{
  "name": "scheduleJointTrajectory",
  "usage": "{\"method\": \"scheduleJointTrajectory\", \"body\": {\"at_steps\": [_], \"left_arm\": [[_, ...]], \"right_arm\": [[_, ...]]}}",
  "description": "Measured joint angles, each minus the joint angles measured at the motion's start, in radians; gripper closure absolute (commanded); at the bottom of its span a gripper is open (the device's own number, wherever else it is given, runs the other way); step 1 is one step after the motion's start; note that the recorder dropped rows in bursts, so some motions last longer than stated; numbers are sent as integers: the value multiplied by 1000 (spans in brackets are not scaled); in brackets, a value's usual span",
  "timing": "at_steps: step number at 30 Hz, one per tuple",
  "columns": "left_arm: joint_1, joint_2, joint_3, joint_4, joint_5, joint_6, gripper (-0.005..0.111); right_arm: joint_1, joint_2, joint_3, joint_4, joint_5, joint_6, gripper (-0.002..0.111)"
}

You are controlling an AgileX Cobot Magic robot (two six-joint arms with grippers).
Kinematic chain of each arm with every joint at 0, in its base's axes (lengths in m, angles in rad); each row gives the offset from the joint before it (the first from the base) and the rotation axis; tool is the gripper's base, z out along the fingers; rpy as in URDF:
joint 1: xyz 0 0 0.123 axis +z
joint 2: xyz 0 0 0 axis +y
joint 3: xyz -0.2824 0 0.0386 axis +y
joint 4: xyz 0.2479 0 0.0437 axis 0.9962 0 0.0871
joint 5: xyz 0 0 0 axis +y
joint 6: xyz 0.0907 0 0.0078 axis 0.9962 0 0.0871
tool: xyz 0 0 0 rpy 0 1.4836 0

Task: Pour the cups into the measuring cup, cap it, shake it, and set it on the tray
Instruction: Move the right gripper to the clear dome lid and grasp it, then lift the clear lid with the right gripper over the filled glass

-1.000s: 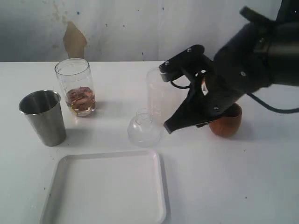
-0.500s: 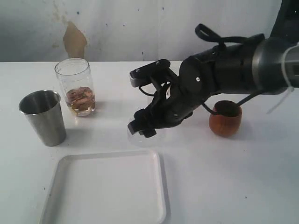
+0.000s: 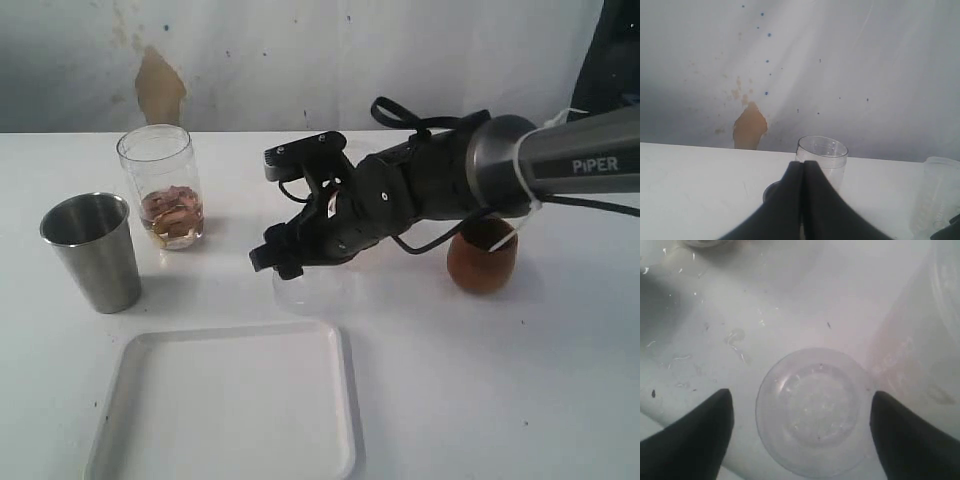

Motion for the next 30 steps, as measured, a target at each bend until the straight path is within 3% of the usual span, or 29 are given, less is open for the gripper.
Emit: {"method": "scheduleJointTrajectory", "body": {"at_steps": [3, 20, 25, 30], "left_arm": [[0, 0, 0, 0, 0, 1, 107], [0, 0, 0, 0, 0, 1, 107], [0, 0, 0, 0, 0, 1, 107], [0, 0, 0, 0, 0, 1, 107]], "right_arm": [[0, 3, 0, 0, -25, 0, 43], [0, 38, -2, -13, -27, -2, 43], [0, 66, -2, -14, -33, -2, 52], [0, 68, -2, -14, -37, -2, 45]]}}
